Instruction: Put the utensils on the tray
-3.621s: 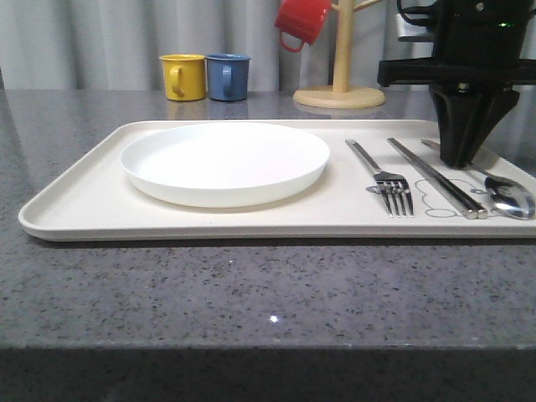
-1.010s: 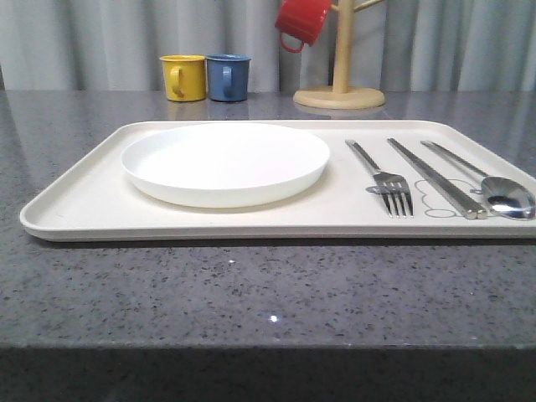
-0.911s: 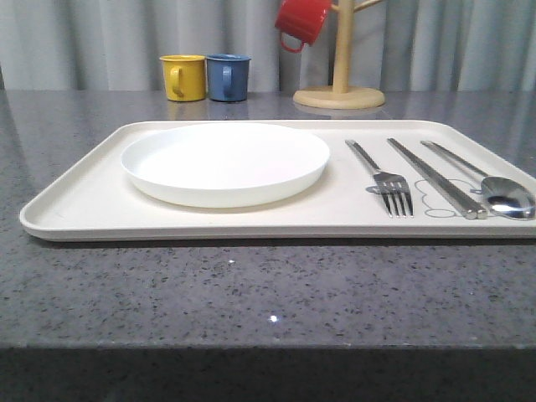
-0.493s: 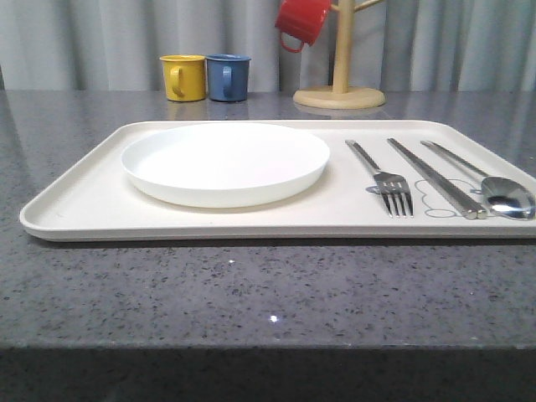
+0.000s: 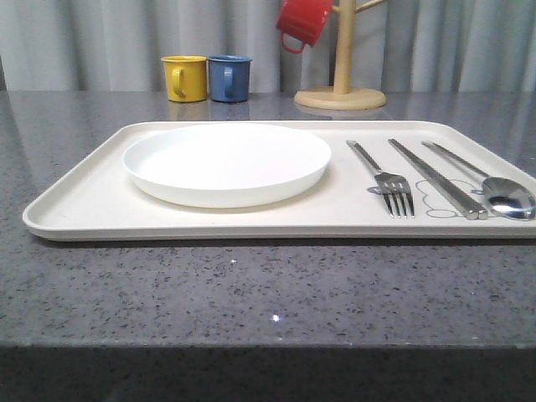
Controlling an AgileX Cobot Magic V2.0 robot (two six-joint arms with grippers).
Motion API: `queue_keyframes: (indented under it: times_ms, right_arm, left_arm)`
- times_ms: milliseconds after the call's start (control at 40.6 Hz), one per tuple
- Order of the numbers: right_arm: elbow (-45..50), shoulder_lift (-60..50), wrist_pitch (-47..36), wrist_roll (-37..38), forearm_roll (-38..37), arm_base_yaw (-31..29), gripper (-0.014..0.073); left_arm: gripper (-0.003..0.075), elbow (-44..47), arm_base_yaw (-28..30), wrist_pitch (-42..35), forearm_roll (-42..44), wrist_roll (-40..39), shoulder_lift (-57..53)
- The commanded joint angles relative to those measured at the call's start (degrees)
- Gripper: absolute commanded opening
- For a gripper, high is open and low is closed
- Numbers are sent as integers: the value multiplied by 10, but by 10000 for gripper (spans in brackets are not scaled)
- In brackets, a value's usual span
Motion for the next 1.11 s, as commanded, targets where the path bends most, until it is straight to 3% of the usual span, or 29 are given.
queue_keyframes:
  times_ms: [0, 99, 148, 1084]
  right_arm:
    - [-14, 7, -45, -4, -13, -3, -120]
    - [-14, 7, -43, -4, -13, -3, -120]
    - [-14, 7, -41, -4, -13, -3, -120]
    - [-4, 7, -49, -4, -13, -3, -120]
  left_arm:
    - [-18, 24, 2, -87, 1, -5, -9]
    - [-18, 64, 2, -138, -9, -5, -12]
    - [-18, 61, 2, -111, -10, -5, -12]
    - [-18, 62, 2, -109, -10, -5, -12]
